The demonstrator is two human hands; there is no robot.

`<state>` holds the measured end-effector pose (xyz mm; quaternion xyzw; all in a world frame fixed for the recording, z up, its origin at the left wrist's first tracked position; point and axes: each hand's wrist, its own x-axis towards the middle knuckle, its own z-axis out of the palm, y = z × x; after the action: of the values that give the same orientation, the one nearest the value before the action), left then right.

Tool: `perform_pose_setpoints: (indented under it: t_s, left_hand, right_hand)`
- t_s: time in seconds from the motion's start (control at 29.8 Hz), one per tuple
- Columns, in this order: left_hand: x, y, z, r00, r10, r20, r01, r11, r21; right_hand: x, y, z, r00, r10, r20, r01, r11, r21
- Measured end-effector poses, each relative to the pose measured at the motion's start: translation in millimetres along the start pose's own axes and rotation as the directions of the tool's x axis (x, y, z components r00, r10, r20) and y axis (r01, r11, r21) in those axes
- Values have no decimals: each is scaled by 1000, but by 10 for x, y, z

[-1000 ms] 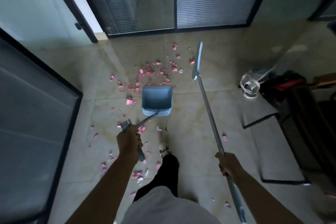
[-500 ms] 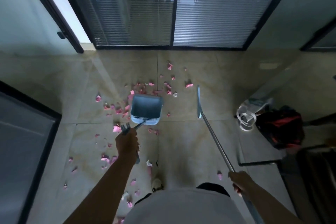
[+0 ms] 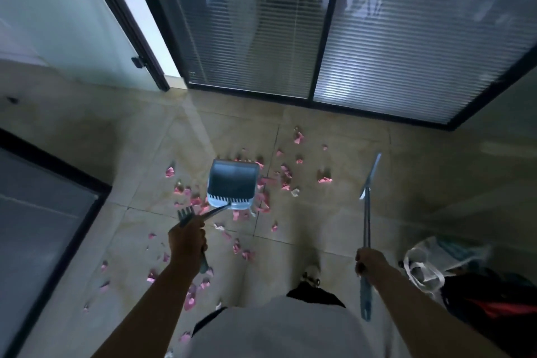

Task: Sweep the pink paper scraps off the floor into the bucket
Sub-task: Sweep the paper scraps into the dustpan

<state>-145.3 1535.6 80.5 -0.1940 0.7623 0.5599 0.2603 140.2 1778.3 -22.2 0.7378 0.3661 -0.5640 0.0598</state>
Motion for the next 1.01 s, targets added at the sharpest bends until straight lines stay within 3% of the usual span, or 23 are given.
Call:
perform_pose_setpoints:
  t_s: [0.23, 0.34, 0.5, 0.67, 0.84, 1.01]
  left_hand:
    - [134, 367, 669, 990, -47, -133, 27, 988, -149]
    - [341, 508, 933, 984, -67, -165, 41, 987, -158]
    - [914, 754, 1265, 979, -92, -182, 68, 989, -134]
    - [1423, 1058, 1434, 980, -78, -180, 63, 994, -91]
    - [1790, 1363, 1459, 978, -25, -208, 18, 999, -35]
    - [2060, 1622, 1534, 979, -27, -204, 14, 998, -65]
  right_hand:
    - [312, -1438, -222, 991, 17, 134, -32, 993, 113]
    - [521, -1889, -192, 995, 39, 93, -53, 988, 147]
    - [678, -2311, 28, 989, 134, 58, -144, 962, 231]
    - [705, -2573, 397, 963, 245, 115, -265, 938, 223]
    - [697, -3032, 873, 977, 200, 69, -211, 935, 283]
    - [647, -3622, 1385, 981, 99, 169, -138, 962, 238]
